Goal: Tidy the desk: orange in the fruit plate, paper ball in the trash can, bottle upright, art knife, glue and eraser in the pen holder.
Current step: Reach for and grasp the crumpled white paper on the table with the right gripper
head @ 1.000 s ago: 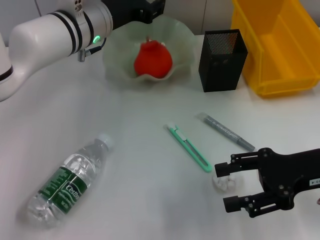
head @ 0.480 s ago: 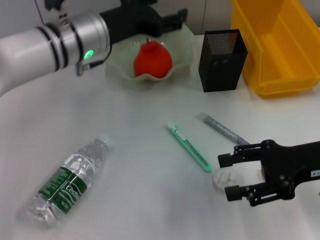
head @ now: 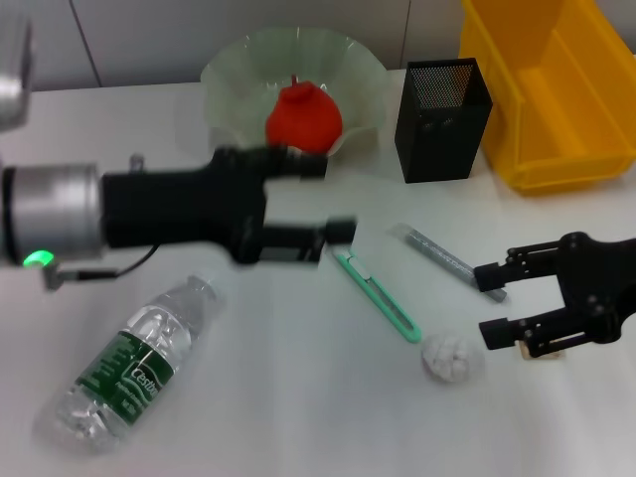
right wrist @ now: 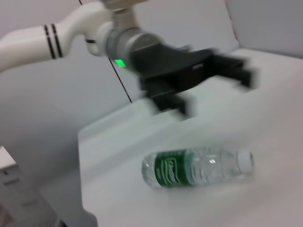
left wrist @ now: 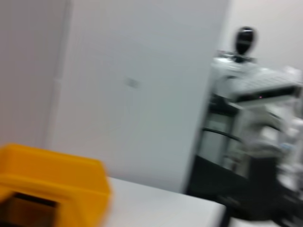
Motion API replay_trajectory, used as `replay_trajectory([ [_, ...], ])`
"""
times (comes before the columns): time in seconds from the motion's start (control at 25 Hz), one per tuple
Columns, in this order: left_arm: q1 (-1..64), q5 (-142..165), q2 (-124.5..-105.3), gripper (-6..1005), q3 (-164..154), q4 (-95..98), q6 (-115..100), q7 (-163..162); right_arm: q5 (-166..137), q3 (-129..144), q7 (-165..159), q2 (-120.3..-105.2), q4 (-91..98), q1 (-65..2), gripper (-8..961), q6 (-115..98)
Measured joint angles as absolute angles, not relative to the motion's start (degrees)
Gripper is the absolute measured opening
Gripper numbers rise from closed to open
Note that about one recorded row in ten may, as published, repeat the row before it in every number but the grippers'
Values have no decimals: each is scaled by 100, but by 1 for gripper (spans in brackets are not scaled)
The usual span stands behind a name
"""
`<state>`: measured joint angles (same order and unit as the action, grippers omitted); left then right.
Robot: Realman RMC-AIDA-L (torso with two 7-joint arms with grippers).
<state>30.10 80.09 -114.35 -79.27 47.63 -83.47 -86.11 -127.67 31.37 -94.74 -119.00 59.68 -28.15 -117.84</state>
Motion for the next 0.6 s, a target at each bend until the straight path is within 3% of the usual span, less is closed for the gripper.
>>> replay_trajectory([
  [0.32, 2694, 9225, -11445, 863, -7078, 4773, -9955, -8567, -13270, 4639, -11738, -11913, 8164, -2818, 648, -11778],
  [0.6, 2350, 9349, -11397, 863, -6940, 4809, -10297, -8307, -14591, 5904, -13203, -11882, 8988, -3391, 644, -11956],
])
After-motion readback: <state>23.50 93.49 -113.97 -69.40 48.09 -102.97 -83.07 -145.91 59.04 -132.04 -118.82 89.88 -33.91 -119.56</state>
